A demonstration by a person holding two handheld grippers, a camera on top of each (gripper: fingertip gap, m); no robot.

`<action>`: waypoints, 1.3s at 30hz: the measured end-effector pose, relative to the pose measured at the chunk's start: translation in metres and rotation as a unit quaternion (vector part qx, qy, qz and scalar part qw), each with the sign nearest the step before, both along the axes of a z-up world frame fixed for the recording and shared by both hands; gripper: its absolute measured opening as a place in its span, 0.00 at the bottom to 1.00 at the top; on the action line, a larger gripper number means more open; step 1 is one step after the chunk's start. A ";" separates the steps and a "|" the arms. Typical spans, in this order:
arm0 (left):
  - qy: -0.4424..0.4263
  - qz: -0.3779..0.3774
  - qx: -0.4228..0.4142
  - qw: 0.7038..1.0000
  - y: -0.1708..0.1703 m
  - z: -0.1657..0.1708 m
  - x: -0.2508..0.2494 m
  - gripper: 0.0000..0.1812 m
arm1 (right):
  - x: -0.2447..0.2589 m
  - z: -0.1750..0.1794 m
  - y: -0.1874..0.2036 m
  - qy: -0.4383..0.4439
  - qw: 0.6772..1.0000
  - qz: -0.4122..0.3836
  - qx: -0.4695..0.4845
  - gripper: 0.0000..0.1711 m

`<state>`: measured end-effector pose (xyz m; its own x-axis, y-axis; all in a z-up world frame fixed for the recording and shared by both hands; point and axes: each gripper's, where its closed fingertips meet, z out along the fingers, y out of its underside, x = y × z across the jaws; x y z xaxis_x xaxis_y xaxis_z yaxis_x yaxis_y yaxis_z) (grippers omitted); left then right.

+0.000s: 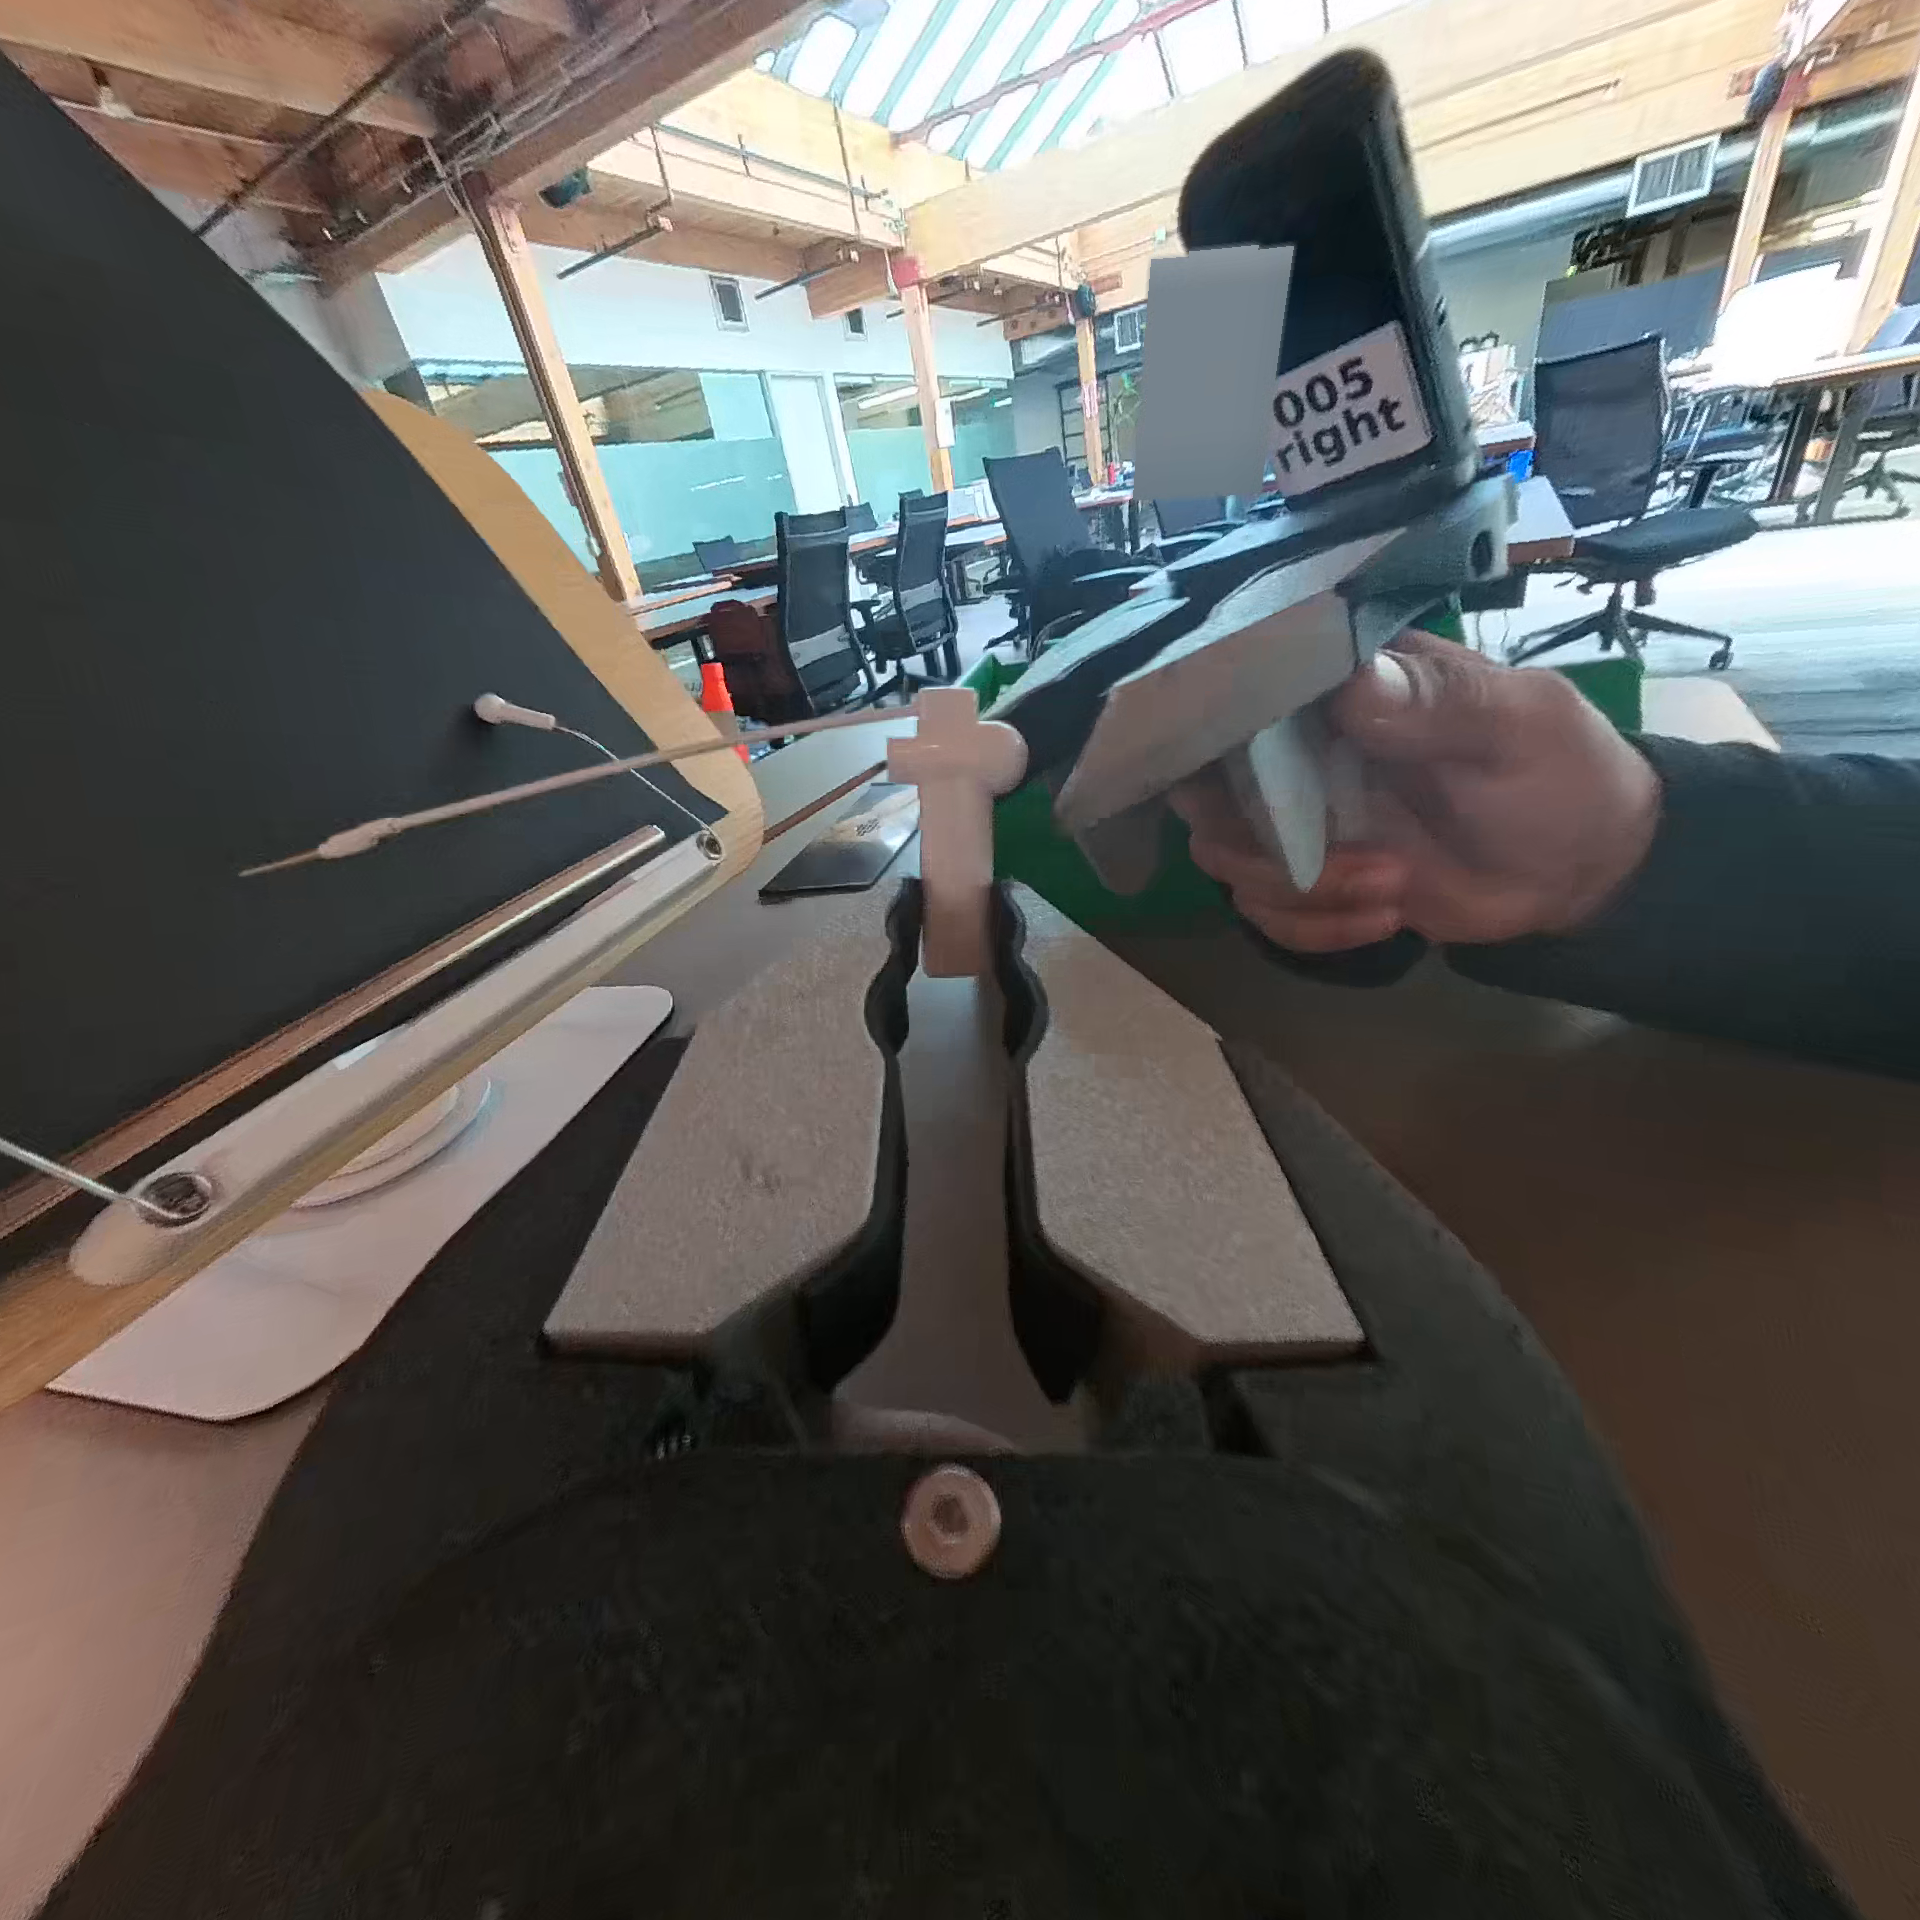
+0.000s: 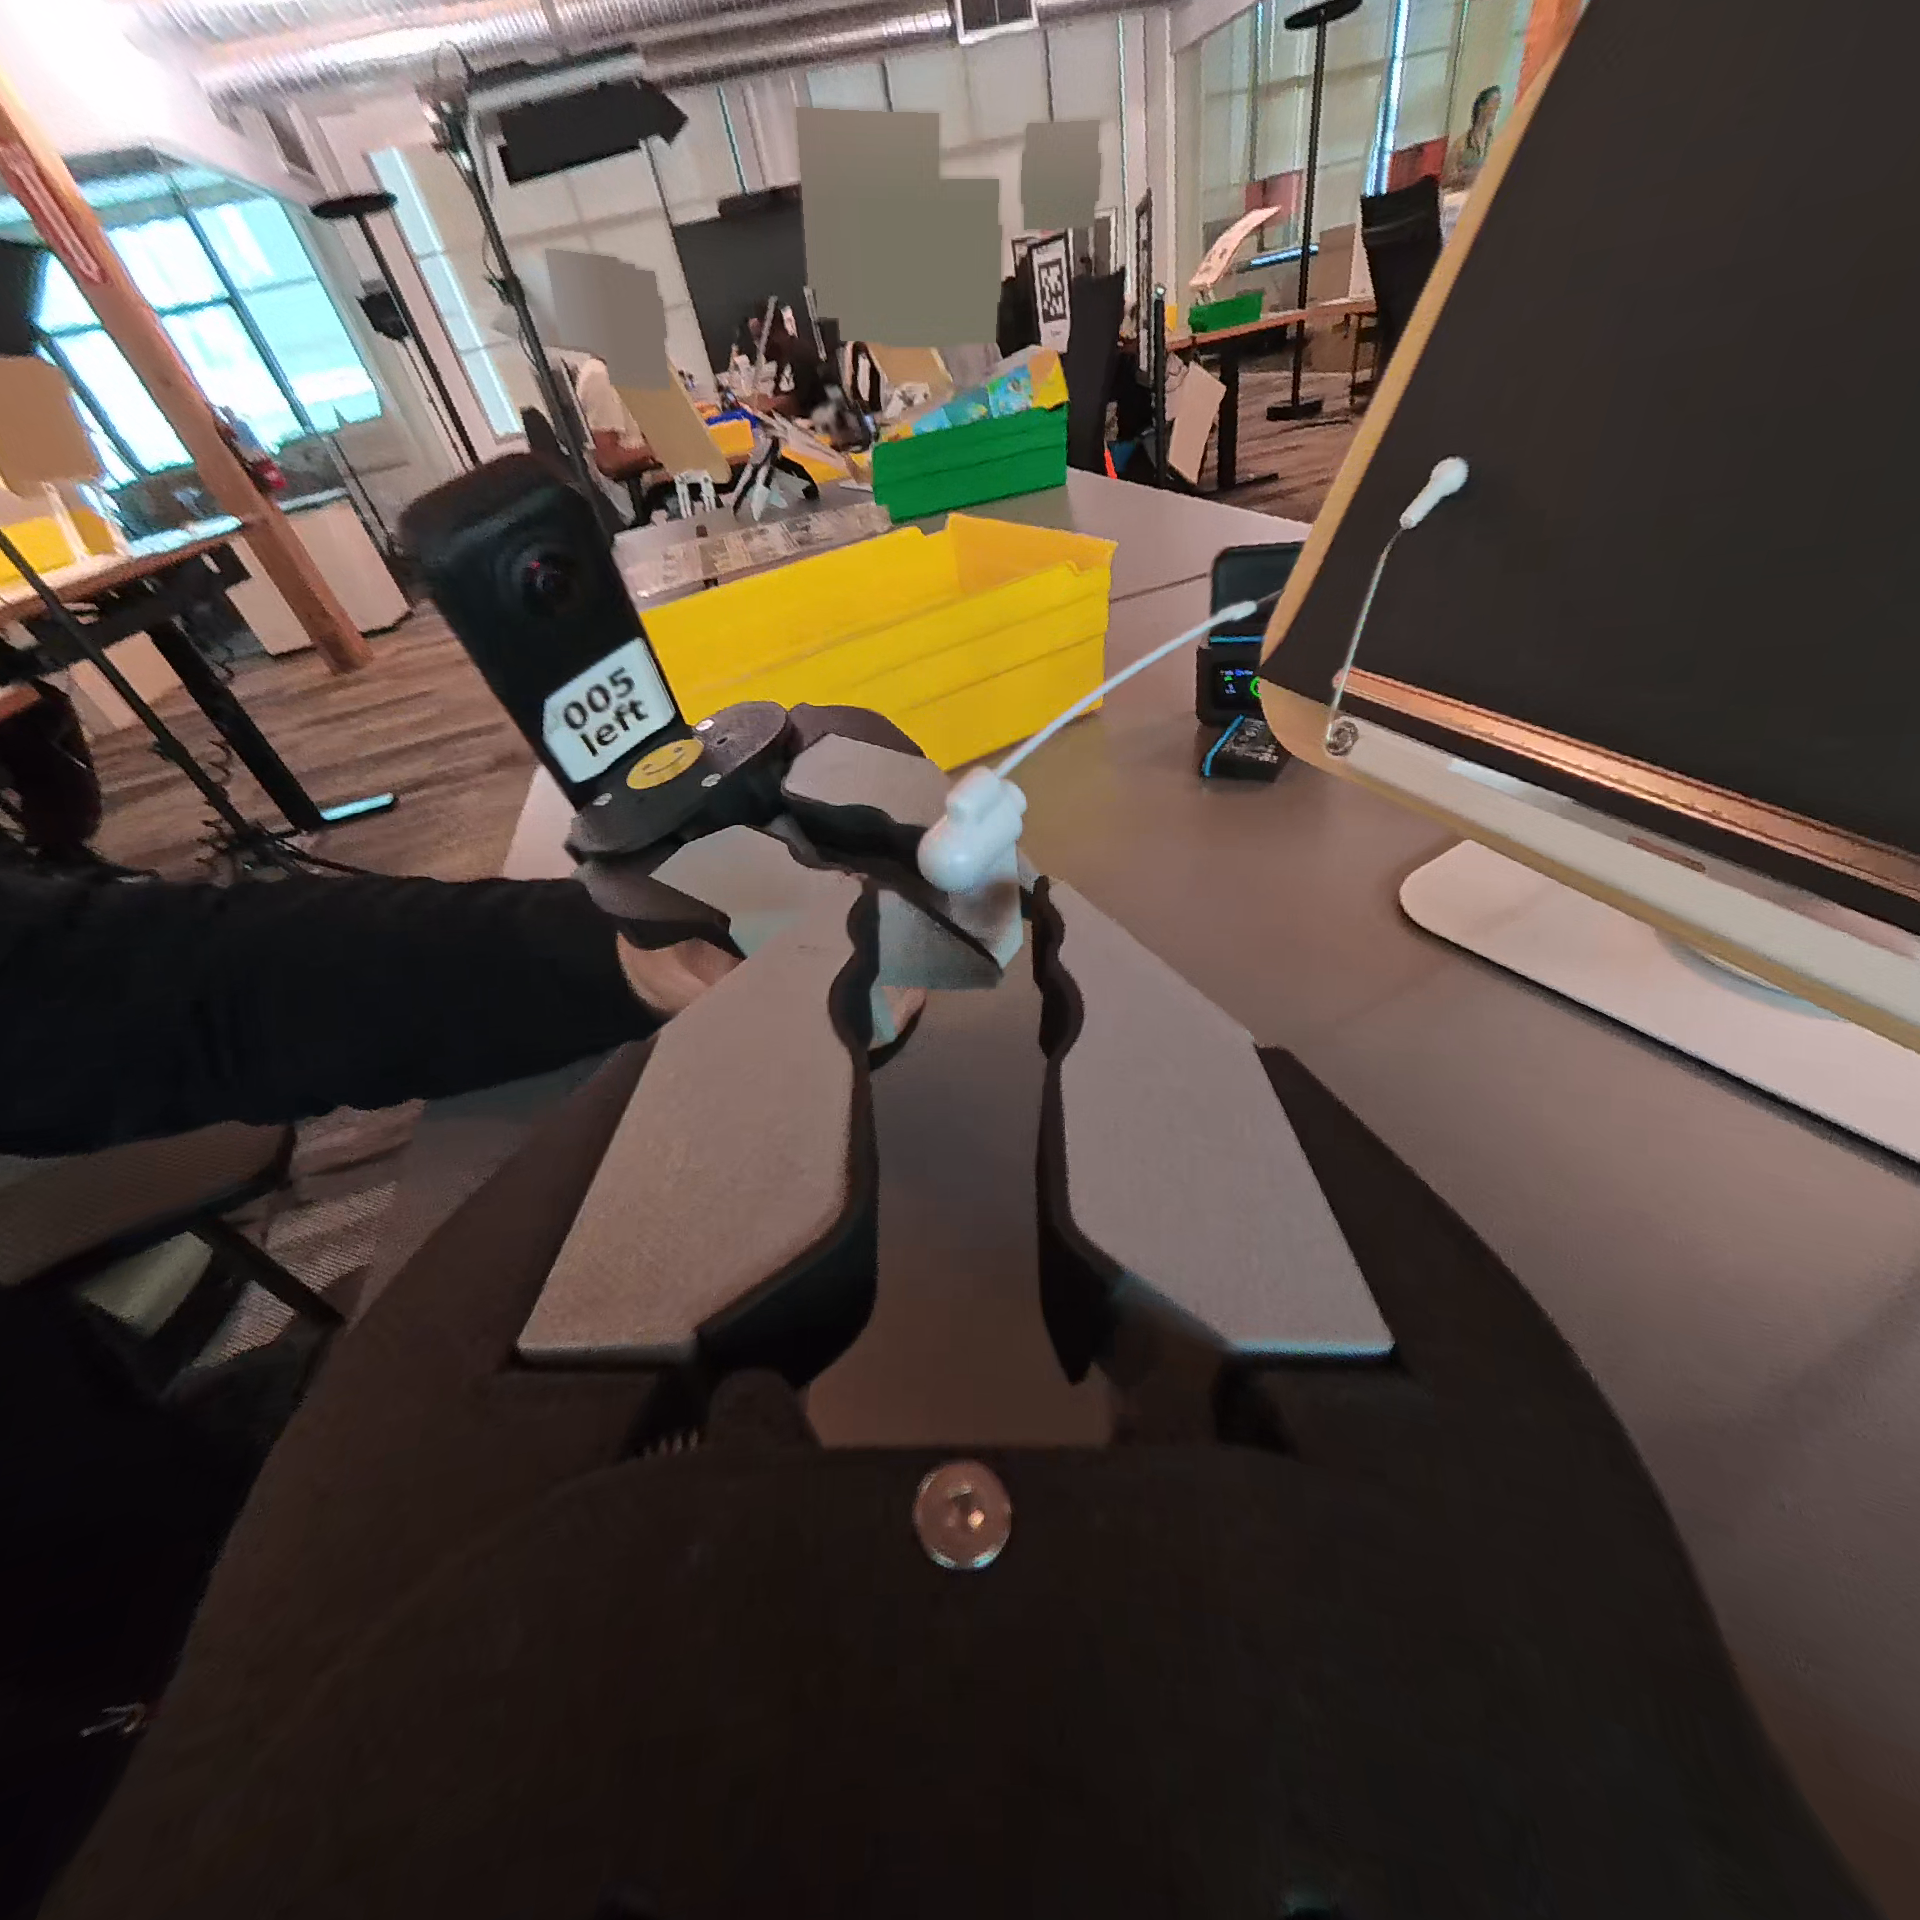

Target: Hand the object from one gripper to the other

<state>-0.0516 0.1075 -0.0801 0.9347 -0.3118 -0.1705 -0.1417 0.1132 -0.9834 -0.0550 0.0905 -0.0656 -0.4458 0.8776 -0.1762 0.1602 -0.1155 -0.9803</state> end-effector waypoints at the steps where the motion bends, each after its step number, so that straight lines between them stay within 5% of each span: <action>1: 0.010 0.004 -0.003 1.000 0.002 -0.003 0.002 0.06 | -0.002 -0.004 -0.001 -0.006 1.000 -0.006 0.007 0.13; 7: 0.092 0.066 -0.045 0.993 0.015 -0.030 -0.001 0.07 | -0.014 -0.028 0.018 -0.059 0.991 -0.091 0.073 0.06; 11: 0.083 0.063 -0.065 0.992 0.016 -0.036 -0.003 0.15 | -0.007 -0.011 0.060 -0.028 0.968 -0.219 0.123 0.05; 18: 0.096 0.076 -0.060 0.991 0.016 -0.036 -0.008 0.11 | 0.083 0.086 0.139 0.091 0.842 -0.469 0.252 0.05; 21: 0.100 0.077 -0.063 0.990 0.017 -0.038 -0.008 0.11 | 0.128 0.098 0.181 0.043 0.782 -0.560 0.271 0.05; 26: 0.103 0.072 -0.069 0.990 0.017 -0.041 -0.007 0.11 | 0.165 0.040 0.234 -0.167 0.760 -0.591 0.215 0.10; 27: 0.101 0.074 -0.071 0.990 0.018 -0.041 -0.009 0.11 | 0.169 0.031 0.240 -0.188 0.759 -0.590 0.200 0.20; 31: 0.076 0.081 -0.083 0.990 0.018 -0.041 -0.016 0.11 | 0.163 0.035 0.232 -0.169 0.787 -0.565 0.180 0.32; 35: 0.075 0.085 -0.082 0.990 0.019 -0.041 -0.019 0.11 | 0.137 0.083 0.178 -0.040 0.846 -0.502 0.173 0.32; 39: 0.082 0.088 -0.080 0.989 0.019 -0.041 -0.019 0.11 | 0.099 0.086 0.128 -0.001 0.903 -0.405 0.142 0.35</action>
